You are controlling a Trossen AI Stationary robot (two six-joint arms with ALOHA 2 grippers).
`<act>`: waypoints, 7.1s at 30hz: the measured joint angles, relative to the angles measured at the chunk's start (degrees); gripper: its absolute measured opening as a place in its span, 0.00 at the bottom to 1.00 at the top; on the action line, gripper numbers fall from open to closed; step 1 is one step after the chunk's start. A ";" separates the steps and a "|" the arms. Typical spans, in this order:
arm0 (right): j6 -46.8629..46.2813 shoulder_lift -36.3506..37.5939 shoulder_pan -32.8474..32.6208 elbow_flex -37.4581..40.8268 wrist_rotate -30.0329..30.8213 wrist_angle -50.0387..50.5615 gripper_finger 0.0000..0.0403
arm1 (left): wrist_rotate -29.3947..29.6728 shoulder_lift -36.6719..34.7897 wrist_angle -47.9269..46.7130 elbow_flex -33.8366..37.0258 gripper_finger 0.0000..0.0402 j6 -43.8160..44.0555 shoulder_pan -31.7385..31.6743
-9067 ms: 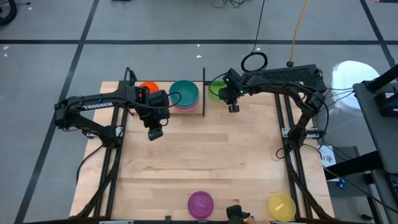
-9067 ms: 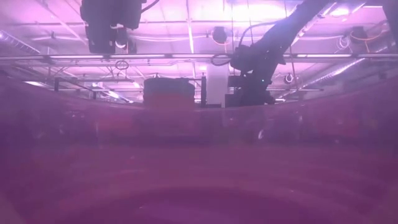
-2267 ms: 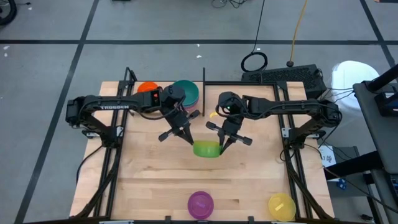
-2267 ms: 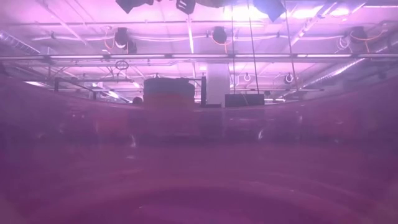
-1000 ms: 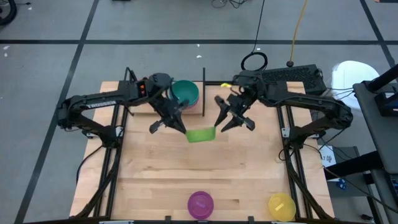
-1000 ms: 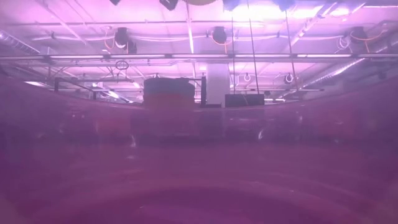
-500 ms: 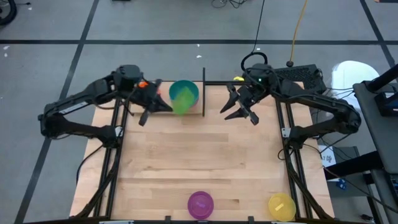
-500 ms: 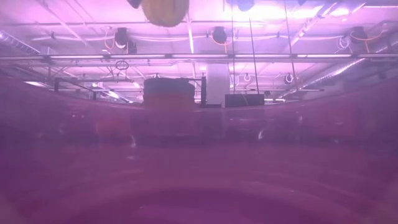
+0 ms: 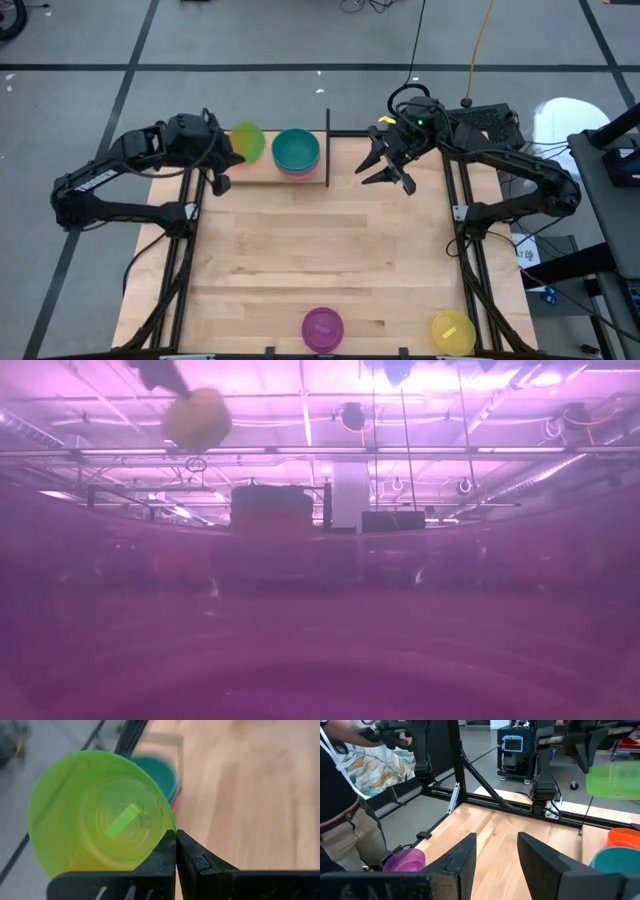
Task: Place and stack bowls onto a shelf
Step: Stack the green bowl on the orange bowl on the shelf, then stack the purple bowl on the green bowl on the shelf
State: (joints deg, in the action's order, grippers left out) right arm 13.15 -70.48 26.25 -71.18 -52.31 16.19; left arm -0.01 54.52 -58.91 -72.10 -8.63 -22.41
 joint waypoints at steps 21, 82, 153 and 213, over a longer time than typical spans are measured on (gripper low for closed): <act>4.40 -0.04 1.20 0.02 3.10 0.01 0.34 | 13.00 11.69 -6.57 0.00 0.00 11.54 -11.76; 8.66 -0.04 3.46 0.04 3.02 3.87 0.34 | -11.36 18.47 13.32 10.05 0.16 14.80 -26.42; 9.40 8.87 0.99 0.04 25.53 22.28 0.33 | -12.22 36.37 14.54 -5.99 0.17 40.68 38.32; 18.01 11.28 0.99 0.04 25.29 26.18 0.33 | -6.39 58.09 35.54 -5.92 0.17 63.16 50.57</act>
State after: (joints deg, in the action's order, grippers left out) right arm 31.16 -59.20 27.24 -71.13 -27.03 42.37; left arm -6.40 112.61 -23.37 -78.02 54.53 28.16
